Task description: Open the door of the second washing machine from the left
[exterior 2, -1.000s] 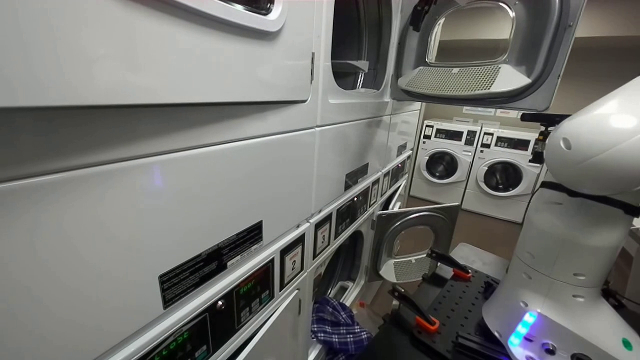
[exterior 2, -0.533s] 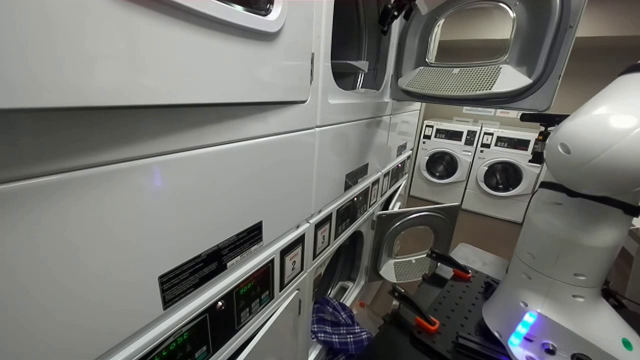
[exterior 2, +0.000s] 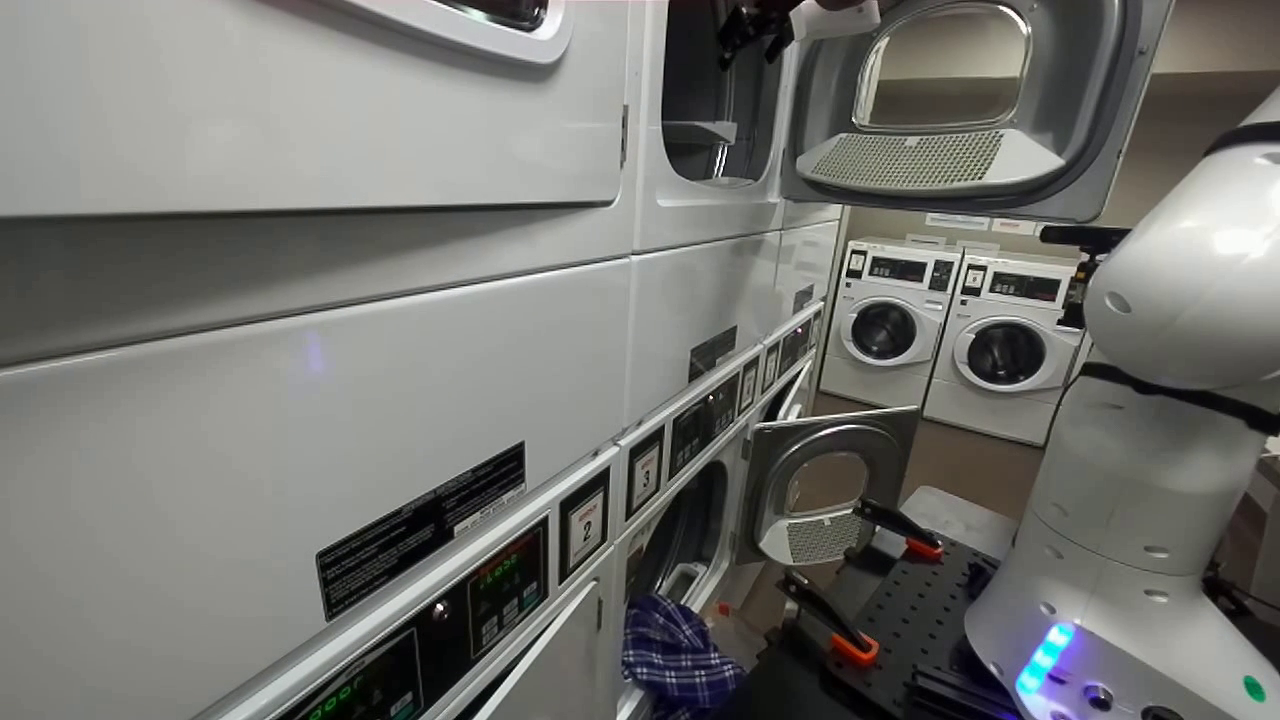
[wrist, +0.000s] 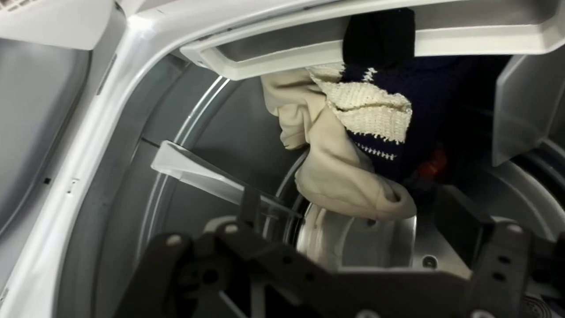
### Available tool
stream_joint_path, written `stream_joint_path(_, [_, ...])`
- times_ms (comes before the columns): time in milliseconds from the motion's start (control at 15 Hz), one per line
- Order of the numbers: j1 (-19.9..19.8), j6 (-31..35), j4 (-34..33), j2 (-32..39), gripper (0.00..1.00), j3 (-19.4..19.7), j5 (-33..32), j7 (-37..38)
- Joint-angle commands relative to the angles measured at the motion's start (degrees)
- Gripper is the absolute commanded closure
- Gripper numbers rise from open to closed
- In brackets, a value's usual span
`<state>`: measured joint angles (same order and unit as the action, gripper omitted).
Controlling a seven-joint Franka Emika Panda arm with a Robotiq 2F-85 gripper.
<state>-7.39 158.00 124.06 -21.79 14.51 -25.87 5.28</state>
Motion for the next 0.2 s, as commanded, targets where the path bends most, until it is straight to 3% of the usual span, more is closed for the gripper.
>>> stream_joint_path(0, [-1.7, 2.01, -1.62, 1.88, 0.0, -1.9, 5.76, -4.45])
stream_joint_path(133, [-2.32, 1.8, -2.03, 2.11, 0.0, -2.71, 6.69, -5.91])
